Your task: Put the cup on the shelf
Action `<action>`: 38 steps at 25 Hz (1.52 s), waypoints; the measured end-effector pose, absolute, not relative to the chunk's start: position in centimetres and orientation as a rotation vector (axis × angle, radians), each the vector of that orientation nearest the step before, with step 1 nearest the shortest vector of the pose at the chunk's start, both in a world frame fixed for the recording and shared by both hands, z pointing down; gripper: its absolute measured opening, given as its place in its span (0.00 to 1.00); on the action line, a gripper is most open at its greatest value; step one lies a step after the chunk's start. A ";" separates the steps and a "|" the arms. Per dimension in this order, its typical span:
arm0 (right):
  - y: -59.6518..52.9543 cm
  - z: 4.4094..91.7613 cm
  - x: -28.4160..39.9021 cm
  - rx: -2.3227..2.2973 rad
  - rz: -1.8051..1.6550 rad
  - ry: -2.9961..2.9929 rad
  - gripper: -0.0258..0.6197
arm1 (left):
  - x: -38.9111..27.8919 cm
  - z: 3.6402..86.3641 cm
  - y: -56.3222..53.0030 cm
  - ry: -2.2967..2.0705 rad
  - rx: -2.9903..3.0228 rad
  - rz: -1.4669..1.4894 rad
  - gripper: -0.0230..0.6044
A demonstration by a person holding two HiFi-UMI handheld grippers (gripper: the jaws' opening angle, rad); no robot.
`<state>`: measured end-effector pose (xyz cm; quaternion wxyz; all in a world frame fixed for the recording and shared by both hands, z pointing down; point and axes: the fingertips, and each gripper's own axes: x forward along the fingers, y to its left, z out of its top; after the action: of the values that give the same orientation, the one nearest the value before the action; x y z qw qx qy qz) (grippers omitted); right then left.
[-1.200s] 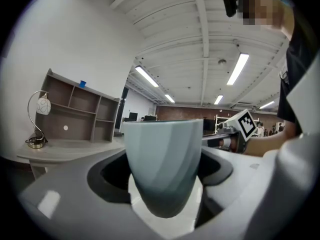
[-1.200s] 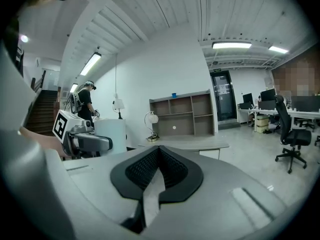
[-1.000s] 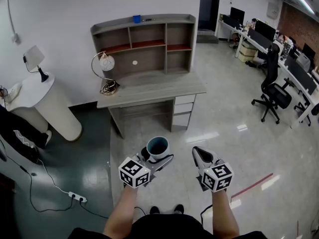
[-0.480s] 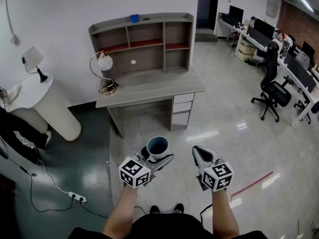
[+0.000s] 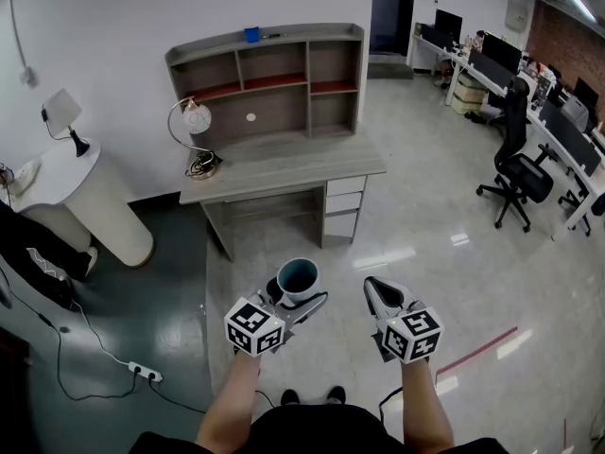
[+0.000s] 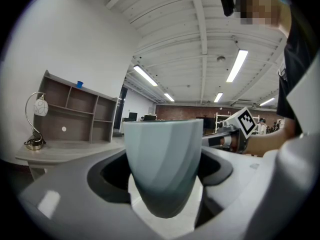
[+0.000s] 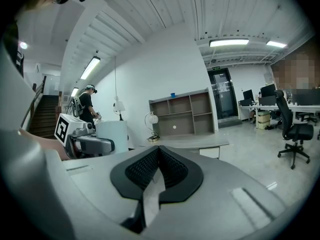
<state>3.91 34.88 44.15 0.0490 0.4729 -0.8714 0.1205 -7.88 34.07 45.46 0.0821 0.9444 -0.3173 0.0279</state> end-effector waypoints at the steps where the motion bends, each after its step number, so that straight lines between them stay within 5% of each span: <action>1: 34.9 44.2 4.2 1.438 0.367 -2.656 0.06 | -7.6 45.5 34.1 -0.951 2.820 0.082 0.62; 38: 26.8 46.2 9.1 1.434 0.406 -2.629 0.06 | -3.4 47.4 25.7 -0.960 2.787 0.078 0.62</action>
<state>9.07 26.83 46.20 0.0595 0.4737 -0.8684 0.1341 -3.40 25.73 47.44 0.0962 0.9408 -0.3239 0.0263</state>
